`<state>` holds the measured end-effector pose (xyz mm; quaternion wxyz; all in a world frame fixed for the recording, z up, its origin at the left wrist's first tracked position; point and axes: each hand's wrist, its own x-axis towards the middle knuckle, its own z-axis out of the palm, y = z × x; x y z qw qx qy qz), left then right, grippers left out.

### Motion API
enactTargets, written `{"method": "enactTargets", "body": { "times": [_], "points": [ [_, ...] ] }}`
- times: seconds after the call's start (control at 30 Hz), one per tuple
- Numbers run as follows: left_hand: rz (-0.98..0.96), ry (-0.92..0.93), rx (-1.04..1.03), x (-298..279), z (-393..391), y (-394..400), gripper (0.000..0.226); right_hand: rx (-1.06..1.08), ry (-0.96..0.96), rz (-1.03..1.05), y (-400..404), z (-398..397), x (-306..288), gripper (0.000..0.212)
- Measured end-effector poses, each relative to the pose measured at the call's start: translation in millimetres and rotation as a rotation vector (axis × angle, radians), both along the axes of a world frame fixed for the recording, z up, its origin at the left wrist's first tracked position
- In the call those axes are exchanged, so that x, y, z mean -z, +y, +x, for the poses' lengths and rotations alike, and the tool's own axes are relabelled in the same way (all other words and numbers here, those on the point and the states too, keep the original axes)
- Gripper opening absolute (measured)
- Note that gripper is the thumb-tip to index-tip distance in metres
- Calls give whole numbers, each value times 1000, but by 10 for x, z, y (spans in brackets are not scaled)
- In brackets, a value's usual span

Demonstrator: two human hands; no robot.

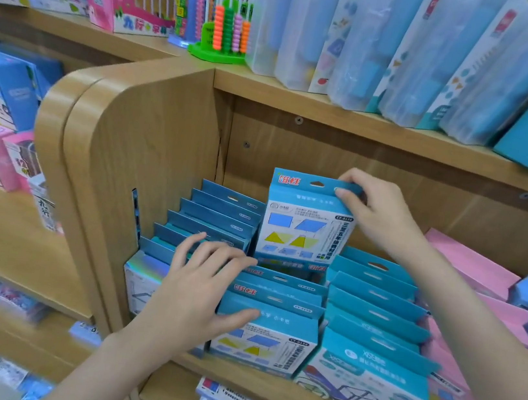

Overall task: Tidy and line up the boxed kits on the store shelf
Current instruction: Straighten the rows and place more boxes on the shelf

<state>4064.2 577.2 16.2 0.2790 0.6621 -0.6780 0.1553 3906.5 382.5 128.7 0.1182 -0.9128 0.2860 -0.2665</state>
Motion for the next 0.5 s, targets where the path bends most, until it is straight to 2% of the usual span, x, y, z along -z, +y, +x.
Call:
{"method": "enactTargets", "body": {
  "times": [0.17, 0.33, 0.5],
  "points": [
    [23, 8, -10, -16, -4, 4, 55, 15, -162, -12, 9, -105, -68, 8],
    [-41, 133, 56, -78, 62, 44, 38, 38, -214, -58, 49, -190, -49, 7],
    [-6, 17, 88, -52, 59, 132, 30, 48, -381, -94, 136, -252, -99, 9]
  ]
}}
